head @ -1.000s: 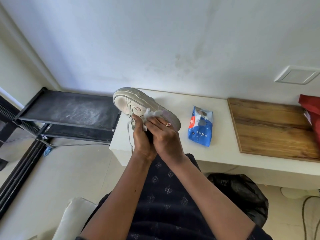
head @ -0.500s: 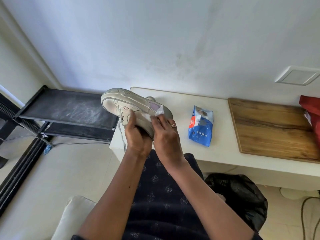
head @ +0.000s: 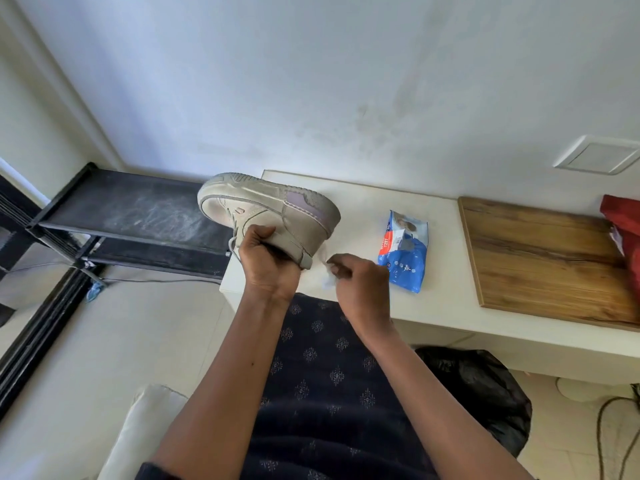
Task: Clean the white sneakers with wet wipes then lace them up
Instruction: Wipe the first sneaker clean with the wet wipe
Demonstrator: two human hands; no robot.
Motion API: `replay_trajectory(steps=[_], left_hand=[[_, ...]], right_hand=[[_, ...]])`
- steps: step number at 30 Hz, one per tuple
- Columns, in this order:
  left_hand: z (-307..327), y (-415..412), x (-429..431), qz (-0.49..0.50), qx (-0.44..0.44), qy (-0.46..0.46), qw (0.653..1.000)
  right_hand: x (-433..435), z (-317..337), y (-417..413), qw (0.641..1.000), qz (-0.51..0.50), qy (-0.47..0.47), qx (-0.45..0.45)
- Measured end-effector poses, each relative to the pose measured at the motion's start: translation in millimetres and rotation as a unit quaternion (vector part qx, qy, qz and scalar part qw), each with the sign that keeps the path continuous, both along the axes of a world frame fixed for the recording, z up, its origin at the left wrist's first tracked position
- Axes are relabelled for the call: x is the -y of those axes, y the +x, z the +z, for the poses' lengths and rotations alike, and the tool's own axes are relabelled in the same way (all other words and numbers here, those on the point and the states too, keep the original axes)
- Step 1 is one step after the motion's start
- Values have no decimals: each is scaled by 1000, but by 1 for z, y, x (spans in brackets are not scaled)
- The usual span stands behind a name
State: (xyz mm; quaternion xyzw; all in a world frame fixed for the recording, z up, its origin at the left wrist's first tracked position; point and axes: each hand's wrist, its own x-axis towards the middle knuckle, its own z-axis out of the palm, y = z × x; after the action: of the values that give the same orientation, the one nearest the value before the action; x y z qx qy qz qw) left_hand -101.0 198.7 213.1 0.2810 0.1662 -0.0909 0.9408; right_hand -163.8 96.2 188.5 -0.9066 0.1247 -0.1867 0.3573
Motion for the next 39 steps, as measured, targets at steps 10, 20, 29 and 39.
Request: replay_trajectory(steps=[10, 20, 29, 39], left_hand=[[5, -8, 7, -55, 33, -40, 997], [-5, -4, -4, -48, 4, -105, 993], [-13, -6, -1, -72, -4, -70, 995], [-12, 1, -3, -50, -6, -117, 992]], right_hand=[[-9, 34, 22, 973, 0, 173, 156], [-24, -15, 3, 959, 159, -185, 147], [-14, 19, 31, 932, 241, -241, 125], [-14, 9, 21, 948, 161, -240, 130]])
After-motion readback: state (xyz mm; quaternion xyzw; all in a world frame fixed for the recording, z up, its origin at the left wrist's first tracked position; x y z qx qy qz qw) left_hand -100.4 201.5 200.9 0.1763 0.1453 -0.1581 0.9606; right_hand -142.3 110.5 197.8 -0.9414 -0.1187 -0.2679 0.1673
